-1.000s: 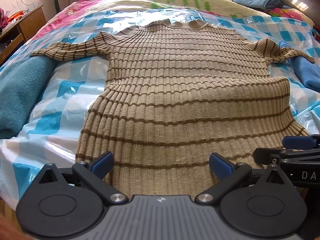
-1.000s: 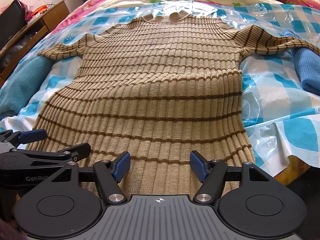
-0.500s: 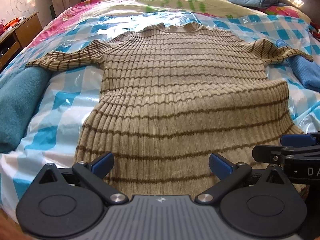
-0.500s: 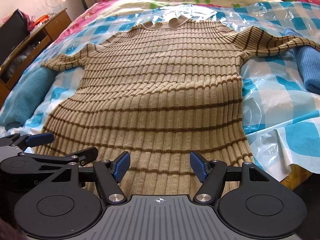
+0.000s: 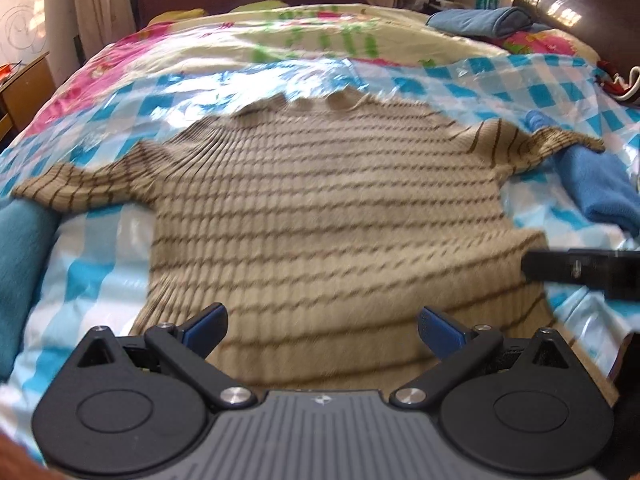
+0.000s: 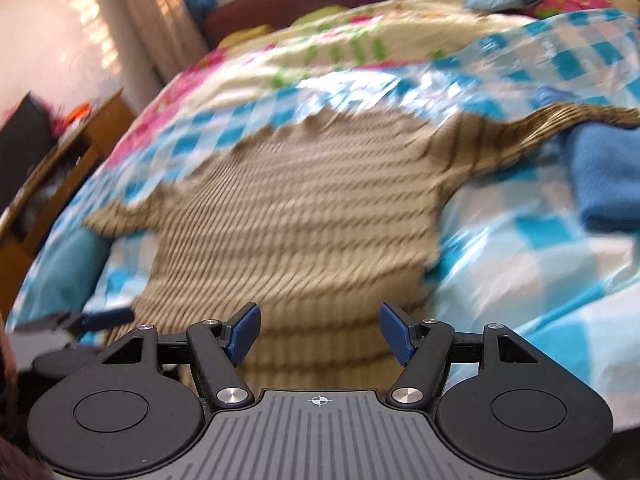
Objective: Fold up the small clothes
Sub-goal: 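Grasp the sweater sleeve nearest the right tool with the right gripper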
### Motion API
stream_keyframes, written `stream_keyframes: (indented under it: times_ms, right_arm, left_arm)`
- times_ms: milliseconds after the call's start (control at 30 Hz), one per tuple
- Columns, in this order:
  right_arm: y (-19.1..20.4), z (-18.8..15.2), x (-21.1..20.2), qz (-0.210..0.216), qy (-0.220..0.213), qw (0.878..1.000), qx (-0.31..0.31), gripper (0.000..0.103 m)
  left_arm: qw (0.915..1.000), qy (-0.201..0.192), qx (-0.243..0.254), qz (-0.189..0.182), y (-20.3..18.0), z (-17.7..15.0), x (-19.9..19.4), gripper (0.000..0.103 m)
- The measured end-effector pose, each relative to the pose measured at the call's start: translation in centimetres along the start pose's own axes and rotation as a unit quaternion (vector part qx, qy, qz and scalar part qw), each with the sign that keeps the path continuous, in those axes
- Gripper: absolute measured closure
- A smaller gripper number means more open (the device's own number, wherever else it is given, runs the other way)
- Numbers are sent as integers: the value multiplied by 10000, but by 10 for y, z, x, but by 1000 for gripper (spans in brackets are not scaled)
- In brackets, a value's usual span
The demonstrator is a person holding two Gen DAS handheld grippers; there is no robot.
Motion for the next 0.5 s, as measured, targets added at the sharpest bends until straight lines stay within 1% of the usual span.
stream_keyframes:
  times_ms: [100, 233, 300, 400, 500]
  right_arm:
    - [-33, 23, 5, -177, -223, 9989, 374, 36]
    - [-91, 54, 21, -459, -529, 9929, 966, 37]
    - [-119, 69, 31, -547, -694, 9877, 1291, 36]
    - [-164, 91, 53, -595, -889, 9761, 1893, 37]
    - [-192, 101, 73, -607, -1078, 9638, 2361, 38]
  left_arm:
    - [9998, -94, 138, -55, -13, 15, 9, 0]
    - [9993, -150, 298, -144, -33, 33, 24, 0]
    - [9990, -152, 368, -203, -43, 41, 34, 0]
    - [9984, -150, 479, -255, -57, 52, 48, 0]
    - [9981, -124, 510, -326, -69, 62, 63, 0]
Point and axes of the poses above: each gripper's, at about its wrist camera, not at the fingertips, and x roughly the way its jaws point, y to its left, z to its top, the point moved 4 cm from there along x, roughly the way its jaws point, and after that the axes turned 5 degrees about -y, right-handed, at the moved point
